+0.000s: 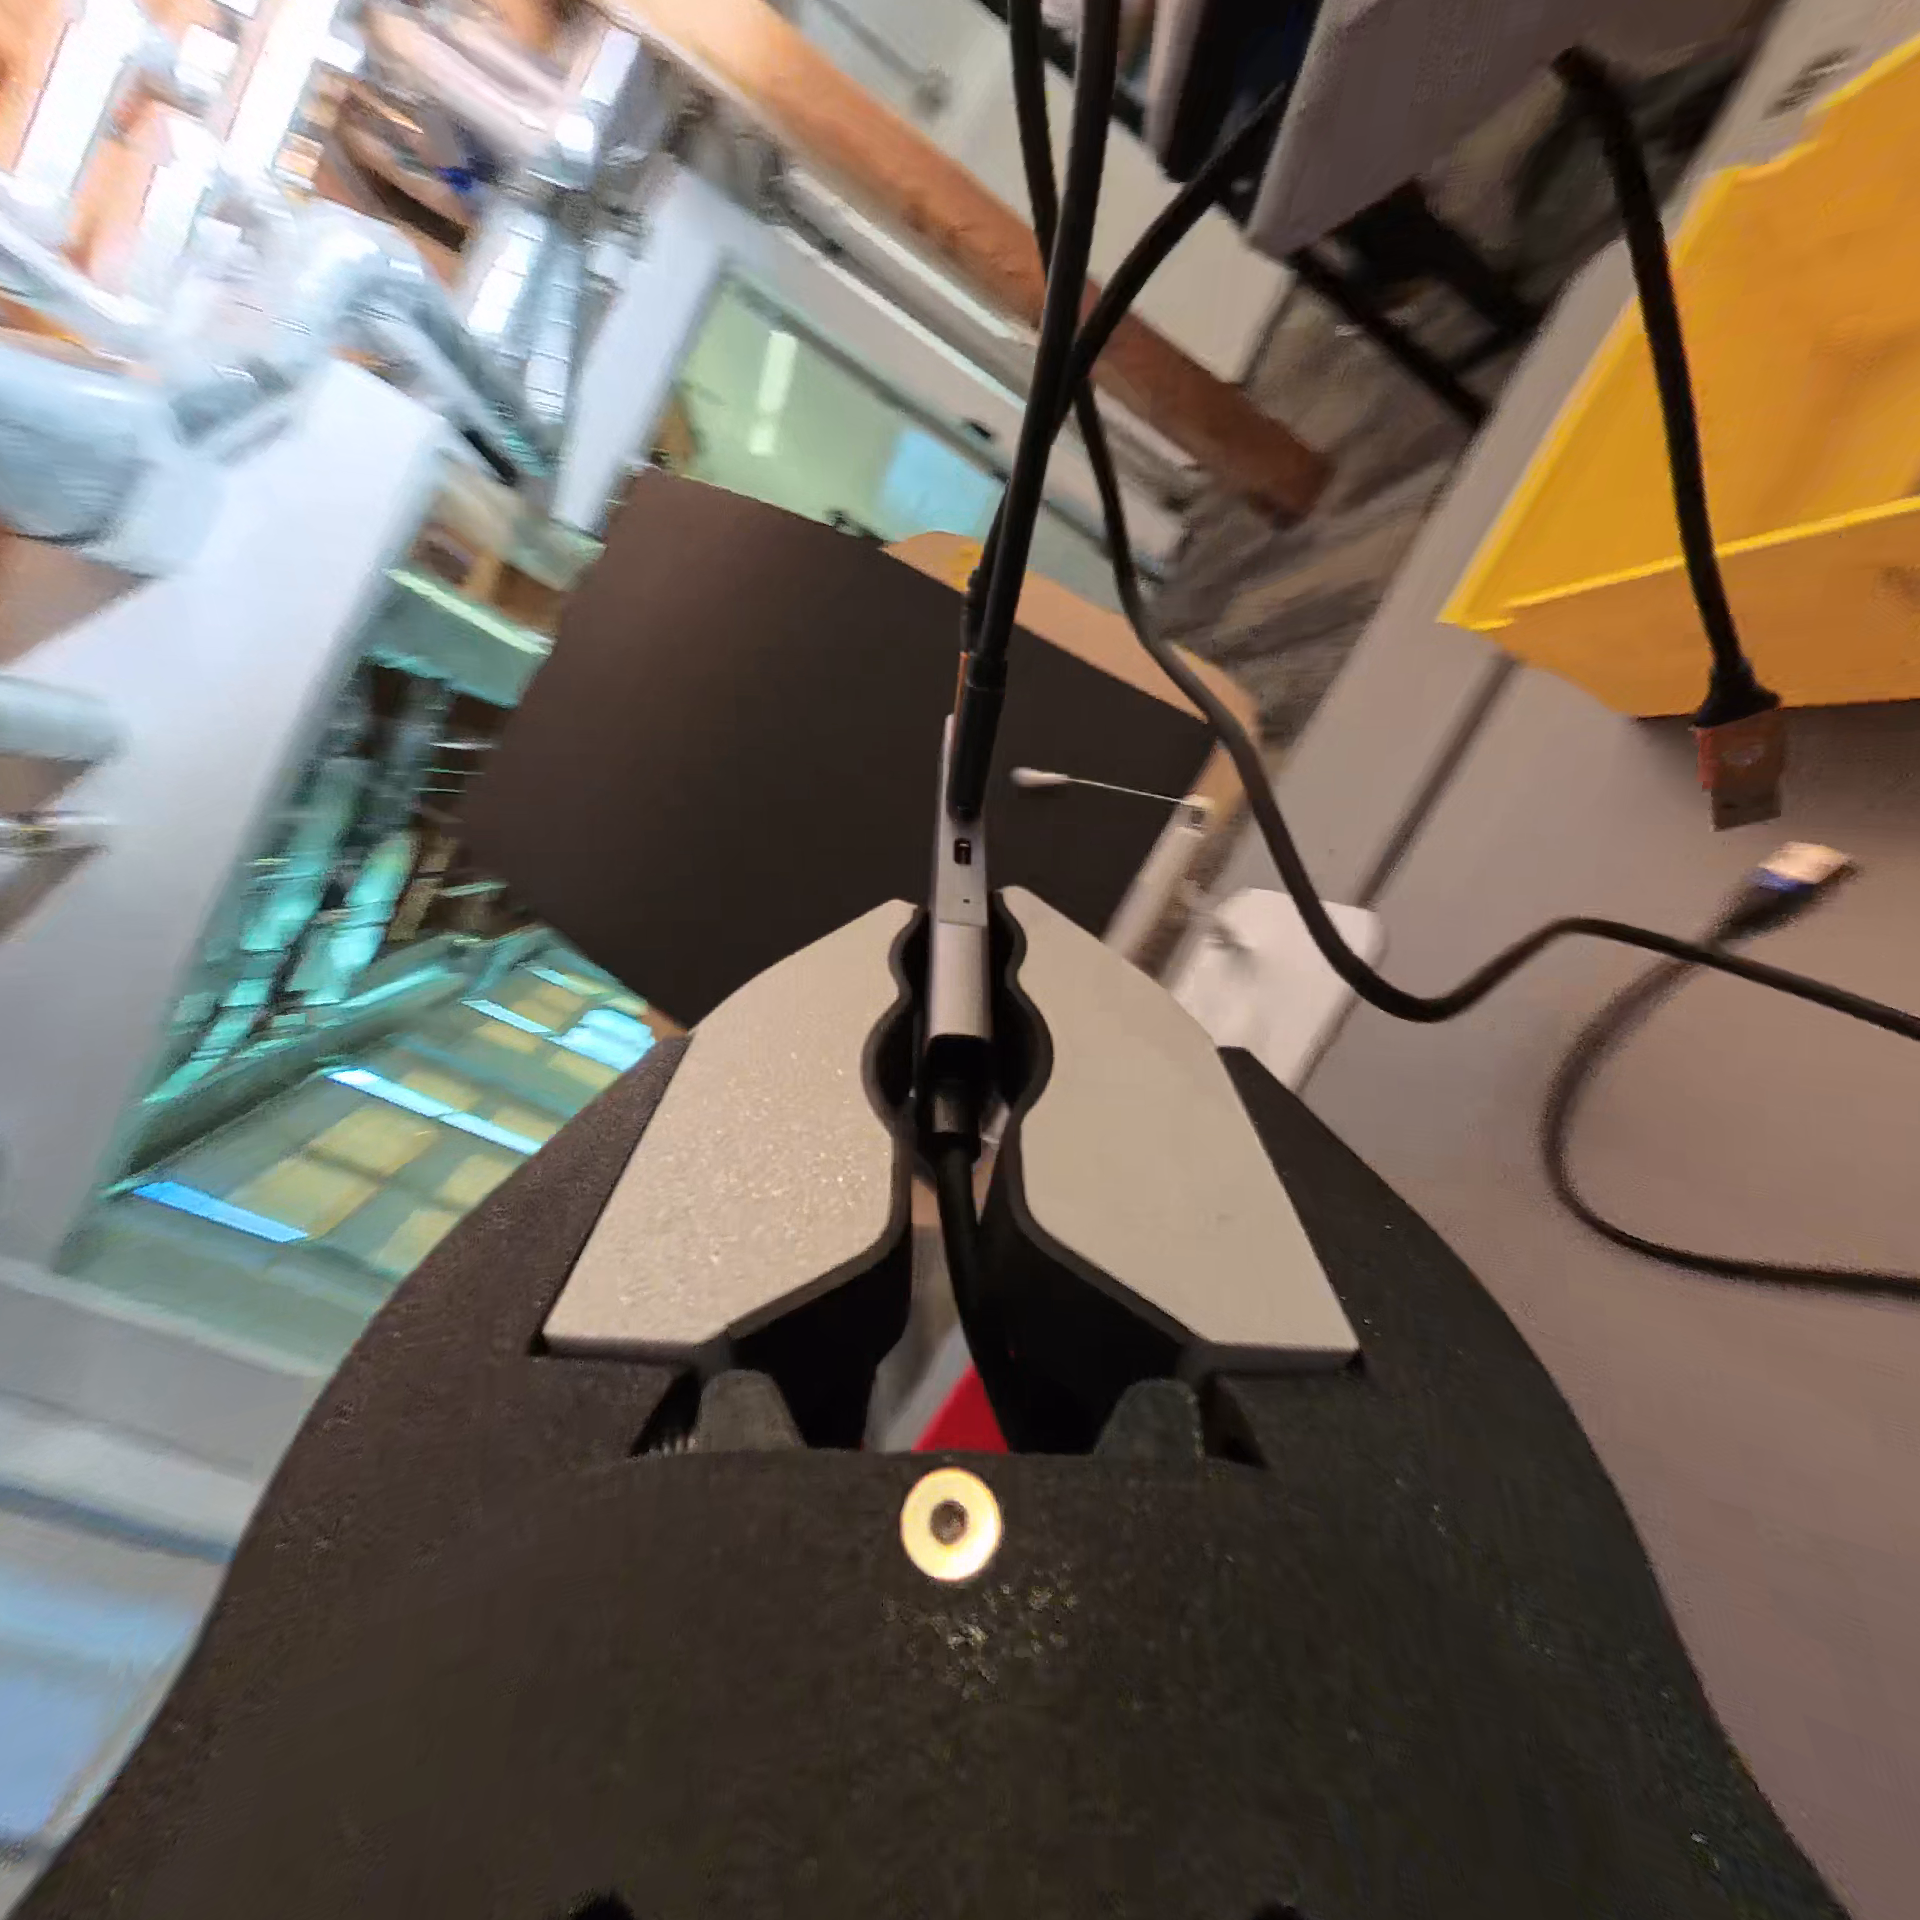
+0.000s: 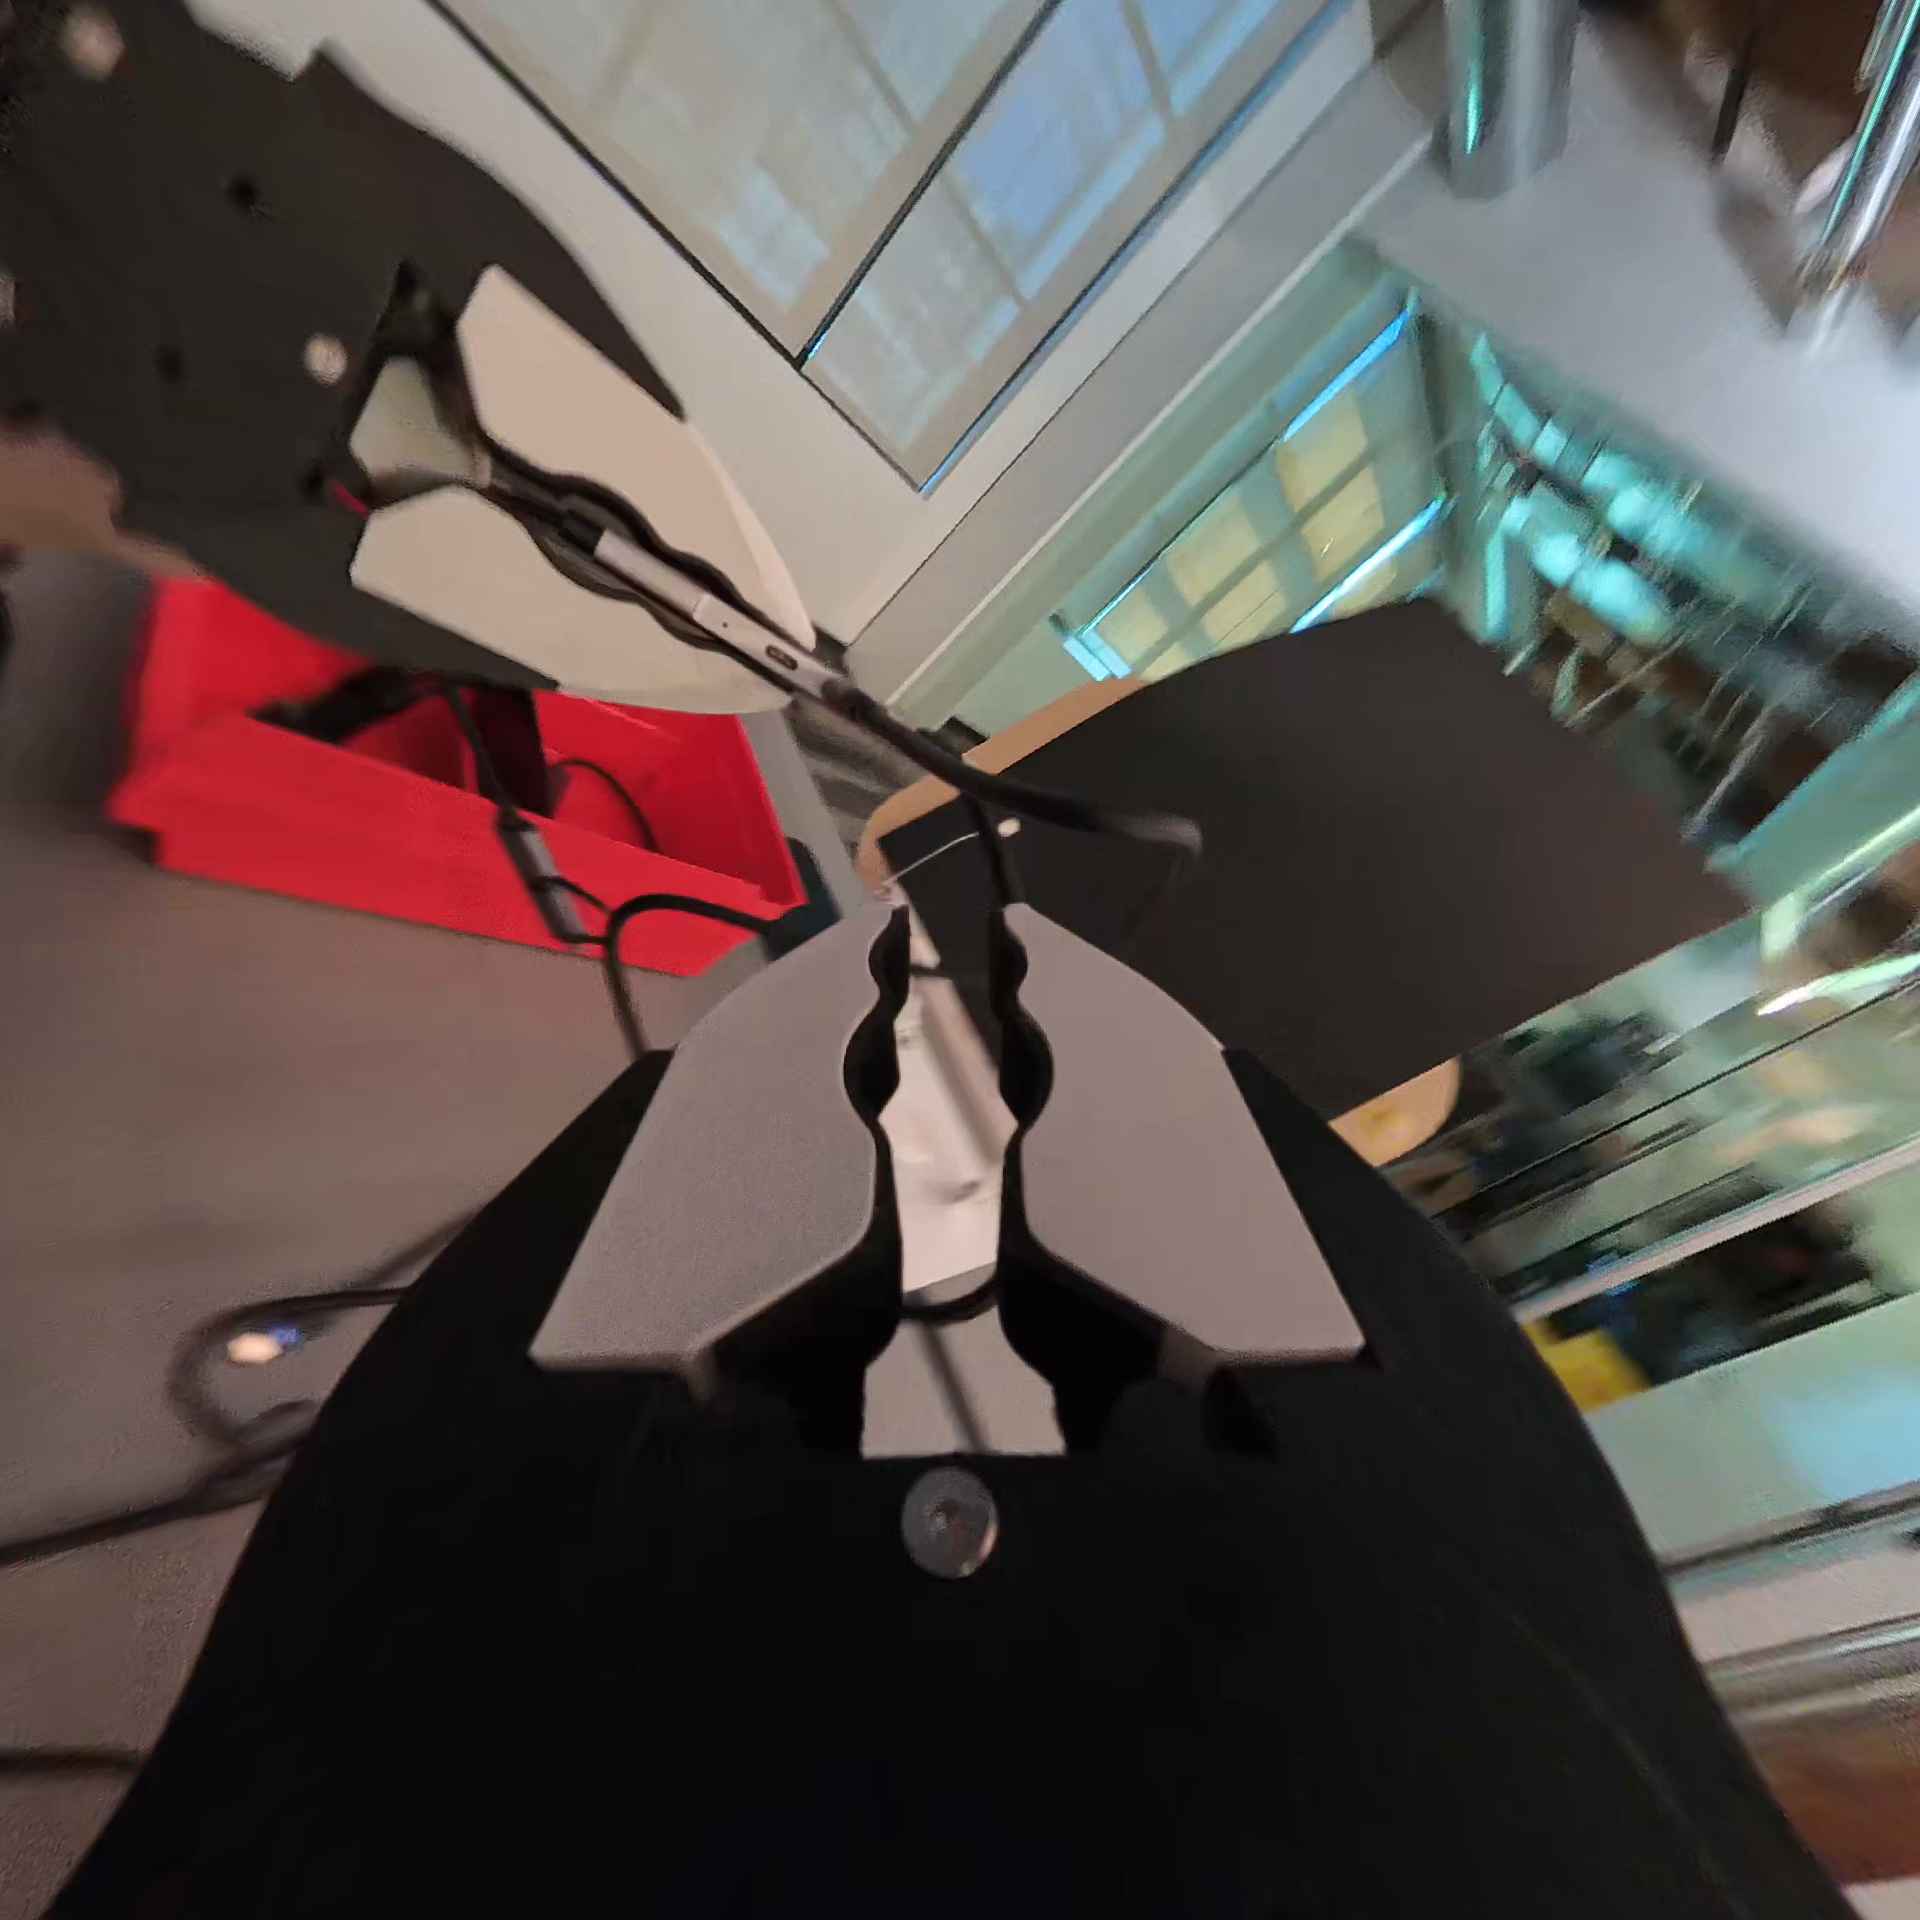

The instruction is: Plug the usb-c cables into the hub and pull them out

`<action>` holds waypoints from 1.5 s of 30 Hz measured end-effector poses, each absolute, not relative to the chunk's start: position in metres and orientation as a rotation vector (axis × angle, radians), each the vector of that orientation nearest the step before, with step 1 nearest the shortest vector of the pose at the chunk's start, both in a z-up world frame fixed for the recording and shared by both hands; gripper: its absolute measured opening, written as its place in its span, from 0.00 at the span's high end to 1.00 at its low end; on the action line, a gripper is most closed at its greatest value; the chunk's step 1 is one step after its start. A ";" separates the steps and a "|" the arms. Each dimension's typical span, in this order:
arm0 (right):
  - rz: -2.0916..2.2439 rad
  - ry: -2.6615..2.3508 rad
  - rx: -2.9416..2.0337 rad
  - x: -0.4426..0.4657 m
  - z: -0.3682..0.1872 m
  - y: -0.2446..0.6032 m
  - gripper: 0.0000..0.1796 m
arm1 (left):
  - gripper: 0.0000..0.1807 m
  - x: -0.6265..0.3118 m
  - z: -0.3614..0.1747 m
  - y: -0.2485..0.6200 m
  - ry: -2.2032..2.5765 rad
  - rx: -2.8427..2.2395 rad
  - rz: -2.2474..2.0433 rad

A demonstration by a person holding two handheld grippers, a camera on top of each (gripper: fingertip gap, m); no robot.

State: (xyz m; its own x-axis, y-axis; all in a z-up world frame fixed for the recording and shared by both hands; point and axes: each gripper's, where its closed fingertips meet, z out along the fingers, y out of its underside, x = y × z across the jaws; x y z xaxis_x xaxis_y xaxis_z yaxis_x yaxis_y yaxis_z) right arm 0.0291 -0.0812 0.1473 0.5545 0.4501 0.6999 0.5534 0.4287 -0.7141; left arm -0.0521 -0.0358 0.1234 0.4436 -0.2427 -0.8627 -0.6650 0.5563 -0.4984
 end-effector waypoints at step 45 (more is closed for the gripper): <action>0.326 -0.857 -1.201 -0.019 0.142 -0.076 0.93 | 0.95 -0.037 0.133 -0.064 1.066 -0.646 0.566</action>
State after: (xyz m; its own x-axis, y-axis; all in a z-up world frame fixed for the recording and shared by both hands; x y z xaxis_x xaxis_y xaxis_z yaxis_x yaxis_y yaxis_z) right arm -0.0193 -0.0763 0.1425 0.6537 0.6391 0.4053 0.2087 0.3626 -0.9083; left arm -0.0372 -0.0644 0.1328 0.3788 0.1113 -0.9188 -0.6989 0.6851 -0.2051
